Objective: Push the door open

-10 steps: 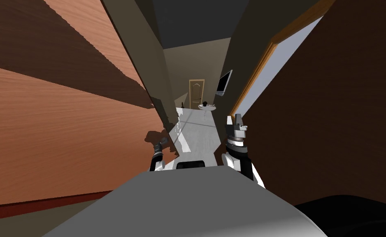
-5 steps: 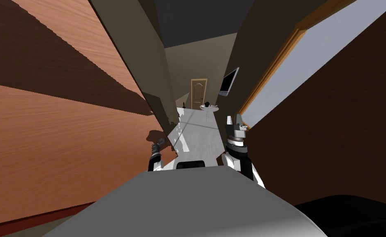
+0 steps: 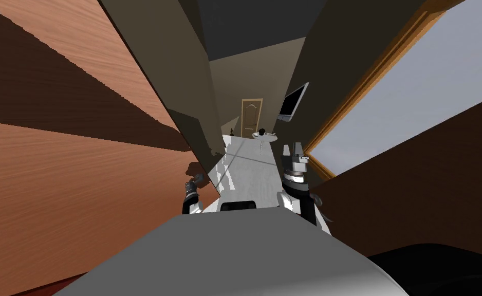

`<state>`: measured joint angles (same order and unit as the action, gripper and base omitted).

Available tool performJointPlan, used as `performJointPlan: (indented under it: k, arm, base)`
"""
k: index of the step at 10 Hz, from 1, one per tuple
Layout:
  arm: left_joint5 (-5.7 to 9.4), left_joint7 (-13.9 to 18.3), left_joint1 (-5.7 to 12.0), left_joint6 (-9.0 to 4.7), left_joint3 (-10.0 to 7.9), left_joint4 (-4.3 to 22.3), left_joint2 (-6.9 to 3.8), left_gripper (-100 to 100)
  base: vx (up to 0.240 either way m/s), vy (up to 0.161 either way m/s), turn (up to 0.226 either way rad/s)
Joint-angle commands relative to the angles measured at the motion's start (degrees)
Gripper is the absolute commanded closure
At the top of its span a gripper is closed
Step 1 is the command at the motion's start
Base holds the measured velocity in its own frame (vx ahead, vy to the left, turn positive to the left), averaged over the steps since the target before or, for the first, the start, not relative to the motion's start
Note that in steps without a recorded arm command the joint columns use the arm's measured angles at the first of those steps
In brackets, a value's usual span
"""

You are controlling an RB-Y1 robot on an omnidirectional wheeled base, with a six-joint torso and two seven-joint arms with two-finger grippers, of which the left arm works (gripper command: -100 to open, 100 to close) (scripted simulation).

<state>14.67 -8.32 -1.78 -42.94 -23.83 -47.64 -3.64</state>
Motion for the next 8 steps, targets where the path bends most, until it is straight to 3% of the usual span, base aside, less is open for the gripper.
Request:
performJointPlan:
  k: [1,4,6,8]
  arm:
    - [0.44,-0.5,0.25,-0.06,-0.87,-0.4,0.58,100]
    - [1.14,-0.9,0.24,-0.12,-2.17,-0.4,1.67,100]
    - [1.85,-1.1,-0.17,-0.51,-3.57,0.3,0.4,100]
    - [2.51,-1.4,-0.2,-0.52,-4.62,0.2,0.18,100]
  base:
    - [0.185,-0.01,0.074]
    - [0.173,-0.027,0.061]
    - [0.093,0.013,0.047]
    - [0.212,0.027,0.043]
